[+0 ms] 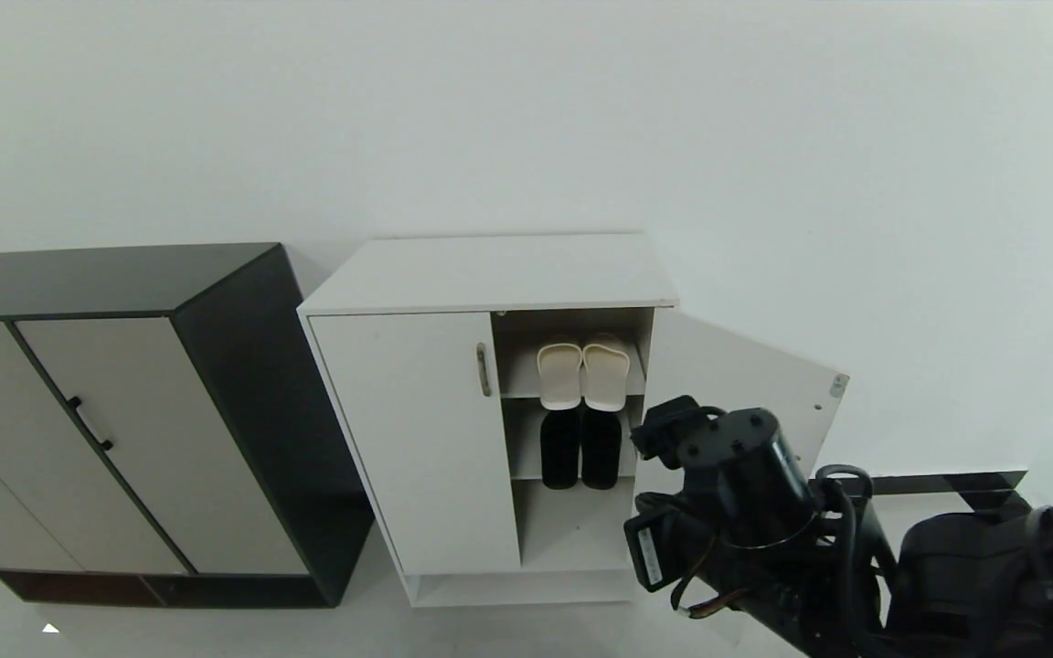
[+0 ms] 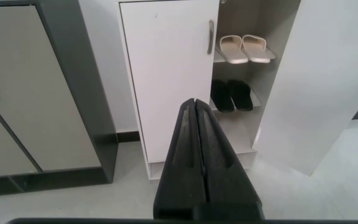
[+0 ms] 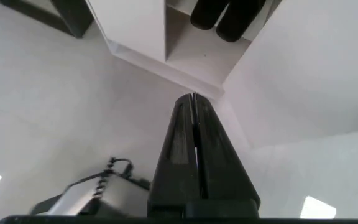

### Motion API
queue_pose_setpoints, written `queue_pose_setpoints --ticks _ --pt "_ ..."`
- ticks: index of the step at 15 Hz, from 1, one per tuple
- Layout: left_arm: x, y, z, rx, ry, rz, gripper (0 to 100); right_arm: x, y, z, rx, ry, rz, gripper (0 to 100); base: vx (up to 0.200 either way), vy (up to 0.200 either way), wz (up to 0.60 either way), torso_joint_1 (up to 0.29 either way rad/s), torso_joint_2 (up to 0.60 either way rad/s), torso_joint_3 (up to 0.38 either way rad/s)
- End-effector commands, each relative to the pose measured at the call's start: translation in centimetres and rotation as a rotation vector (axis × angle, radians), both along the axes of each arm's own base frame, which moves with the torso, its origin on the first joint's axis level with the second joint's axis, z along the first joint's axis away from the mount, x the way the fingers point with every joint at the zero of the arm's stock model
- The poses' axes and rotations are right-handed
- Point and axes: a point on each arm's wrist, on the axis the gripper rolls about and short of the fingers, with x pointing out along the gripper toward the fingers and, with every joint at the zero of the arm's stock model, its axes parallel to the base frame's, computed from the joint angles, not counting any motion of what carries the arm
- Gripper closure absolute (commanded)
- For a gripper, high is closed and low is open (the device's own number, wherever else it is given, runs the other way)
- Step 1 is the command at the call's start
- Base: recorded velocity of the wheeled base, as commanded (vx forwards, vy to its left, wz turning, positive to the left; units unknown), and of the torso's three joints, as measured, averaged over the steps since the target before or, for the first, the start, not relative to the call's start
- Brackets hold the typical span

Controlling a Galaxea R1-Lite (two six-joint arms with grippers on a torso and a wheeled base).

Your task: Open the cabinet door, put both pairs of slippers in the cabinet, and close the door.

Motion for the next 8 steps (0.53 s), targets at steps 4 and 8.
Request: queue_pose_setpoints --ticks 4,8 --pt "0.0 0.0 0.0 0.0 -0.001 0.0 100 -1.2 -0.9 1.3 0.152 -0.226 0.112 100 0.0 0.0 -0.3 0.001 0.0 0.0" --pt "0.0 0.0 0.0 0.0 -0.001 0.0 100 -1.3 -1.0 1.2 0.154 -0.232 0.118 100 0.0 0.0 -0.6 -0.001 0.0 0.002"
